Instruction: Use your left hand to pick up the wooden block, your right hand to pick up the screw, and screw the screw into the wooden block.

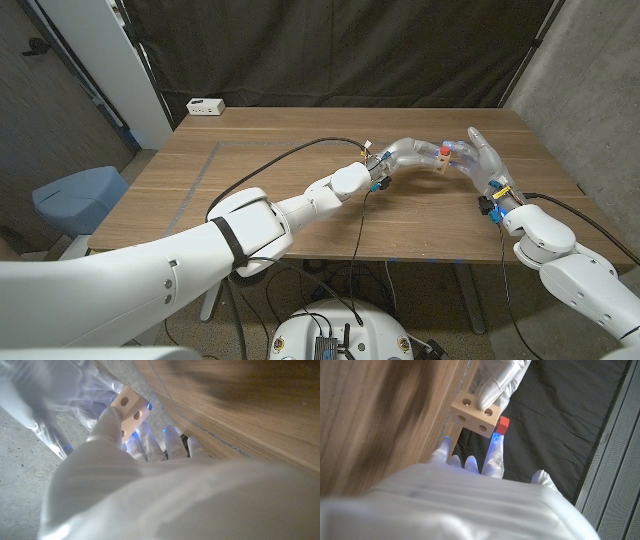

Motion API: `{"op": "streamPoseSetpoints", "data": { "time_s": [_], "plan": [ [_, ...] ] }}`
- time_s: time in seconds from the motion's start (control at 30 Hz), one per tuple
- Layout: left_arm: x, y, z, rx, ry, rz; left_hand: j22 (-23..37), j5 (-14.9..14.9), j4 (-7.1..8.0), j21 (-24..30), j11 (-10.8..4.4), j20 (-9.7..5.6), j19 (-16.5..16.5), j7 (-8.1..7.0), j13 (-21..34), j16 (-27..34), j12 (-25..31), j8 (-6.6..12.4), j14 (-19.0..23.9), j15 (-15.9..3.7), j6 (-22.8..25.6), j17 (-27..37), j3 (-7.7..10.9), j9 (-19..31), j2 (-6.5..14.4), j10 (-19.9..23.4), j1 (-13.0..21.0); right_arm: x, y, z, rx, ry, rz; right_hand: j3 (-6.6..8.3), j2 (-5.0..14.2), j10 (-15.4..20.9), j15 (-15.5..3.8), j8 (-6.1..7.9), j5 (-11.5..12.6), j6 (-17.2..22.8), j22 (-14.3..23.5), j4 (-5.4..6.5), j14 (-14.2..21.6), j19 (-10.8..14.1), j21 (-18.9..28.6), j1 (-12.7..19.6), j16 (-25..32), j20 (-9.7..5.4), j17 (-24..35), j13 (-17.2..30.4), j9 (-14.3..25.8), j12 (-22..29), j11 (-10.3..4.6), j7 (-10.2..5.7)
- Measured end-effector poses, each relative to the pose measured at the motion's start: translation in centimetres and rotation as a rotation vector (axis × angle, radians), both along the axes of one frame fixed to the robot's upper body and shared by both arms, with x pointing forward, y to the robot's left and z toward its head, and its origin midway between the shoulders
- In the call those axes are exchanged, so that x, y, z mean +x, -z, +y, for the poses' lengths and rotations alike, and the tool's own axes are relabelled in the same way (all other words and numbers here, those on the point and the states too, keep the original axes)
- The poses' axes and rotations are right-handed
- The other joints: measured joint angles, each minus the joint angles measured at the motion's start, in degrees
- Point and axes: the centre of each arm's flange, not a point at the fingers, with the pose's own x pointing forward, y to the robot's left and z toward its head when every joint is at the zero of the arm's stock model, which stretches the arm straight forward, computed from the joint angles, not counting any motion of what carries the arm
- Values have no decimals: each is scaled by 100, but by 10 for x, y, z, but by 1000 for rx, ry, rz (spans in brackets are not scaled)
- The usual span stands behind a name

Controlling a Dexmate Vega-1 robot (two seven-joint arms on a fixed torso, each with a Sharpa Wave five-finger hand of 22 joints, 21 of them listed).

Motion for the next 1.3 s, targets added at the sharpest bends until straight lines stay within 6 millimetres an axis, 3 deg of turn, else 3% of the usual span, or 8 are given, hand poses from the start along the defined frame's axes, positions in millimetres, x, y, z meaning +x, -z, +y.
{"op": "streamPoseSetpoints", "data": {
  "time_s": [0.77,1.3],
  "plan": [
    [-1,2,1,-4,4,1,0,-3,0,0,4,0,0,0,1,0,0,0,0,0,0,0,0,1,0,4,0,-4,3,1,4,5,3,-20,1,54,-8,143,0,336,0,-21,-7,1,27,0,0,0,-1,1,39,45,-52,89],
    [-3,3,-1,-6,14,-6,0,12,0,0,5,0,0,0,1,0,0,0,0,0,0,-1,0,0,0,5,0,-8,4,-1,9,16,0,-20,1,158,-20,207,0,417,0,-21,6,33,27,1,35,31,-1,1,71,67,-50,69]
  ]
}}
